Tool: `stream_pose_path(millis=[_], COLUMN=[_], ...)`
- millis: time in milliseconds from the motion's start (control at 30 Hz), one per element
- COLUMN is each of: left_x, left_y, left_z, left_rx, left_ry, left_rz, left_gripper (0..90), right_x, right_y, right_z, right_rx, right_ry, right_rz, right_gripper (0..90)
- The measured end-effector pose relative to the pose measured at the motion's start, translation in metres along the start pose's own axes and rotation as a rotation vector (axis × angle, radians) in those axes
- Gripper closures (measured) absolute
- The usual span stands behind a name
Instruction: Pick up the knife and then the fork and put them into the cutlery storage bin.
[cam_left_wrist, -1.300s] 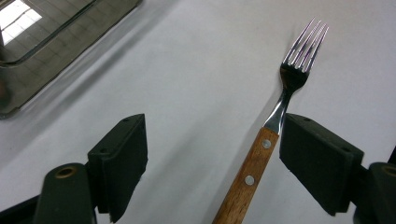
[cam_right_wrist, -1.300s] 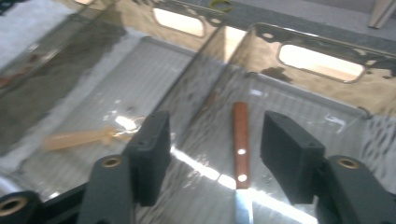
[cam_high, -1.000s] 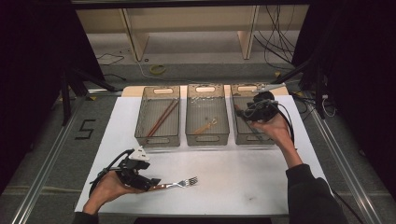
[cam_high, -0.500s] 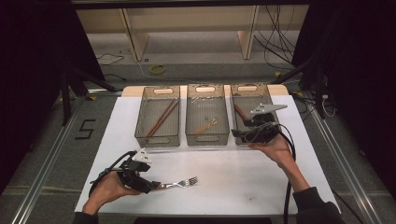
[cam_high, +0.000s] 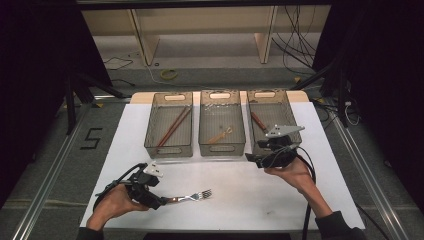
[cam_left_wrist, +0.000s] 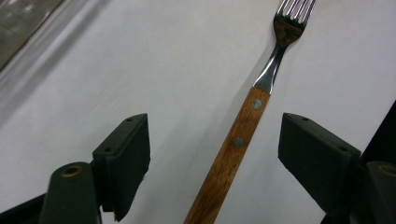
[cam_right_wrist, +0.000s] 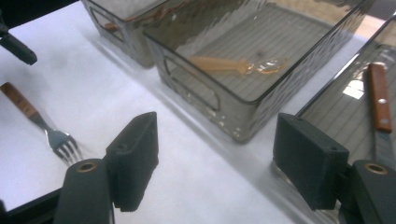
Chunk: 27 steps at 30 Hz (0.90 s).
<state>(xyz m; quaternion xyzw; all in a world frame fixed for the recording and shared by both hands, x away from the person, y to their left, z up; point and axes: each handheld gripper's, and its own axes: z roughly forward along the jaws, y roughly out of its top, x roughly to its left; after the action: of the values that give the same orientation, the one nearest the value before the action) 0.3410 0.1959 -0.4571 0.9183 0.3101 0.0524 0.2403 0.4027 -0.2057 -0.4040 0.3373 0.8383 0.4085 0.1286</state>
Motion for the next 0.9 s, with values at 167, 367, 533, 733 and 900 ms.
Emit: stream_pose_path(millis=[167, 367, 533, 733, 900], left_x=[-0.002, -0.002, -0.002, -0.003, -0.003], left_y=[-0.001, -0.003, -0.004, -0.005, -0.005], left_z=[0.002, 0.004, 0.007, 0.011, 0.012], left_rx=[0.053, 0.115, 0.153, 0.184, 0.195], left_ry=[0.0, 0.003, 0.006, 0.012, 0.003], left_rz=[0.022, 0.03, 0.038, 0.04, 0.05], left_gripper=[27.2, 34.0, 39.6, 45.5, 50.4], right_x=[0.007, 0.01, 0.012, 0.013, 0.015], right_y=[-0.004, -0.006, -0.009, -0.011, -0.014], right_z=[0.002, 0.001, 0.002, 0.003, 0.001], right_rx=[0.011, 0.013, 0.023, 0.029, 0.024], right_ry=[0.018, 0.027, 0.039, 0.041, 0.049], right_rz=[-0.012, -0.018, -0.018, -0.016, -0.017], right_gripper=[31.5, 31.4, 31.4, 31.4, 30.7])
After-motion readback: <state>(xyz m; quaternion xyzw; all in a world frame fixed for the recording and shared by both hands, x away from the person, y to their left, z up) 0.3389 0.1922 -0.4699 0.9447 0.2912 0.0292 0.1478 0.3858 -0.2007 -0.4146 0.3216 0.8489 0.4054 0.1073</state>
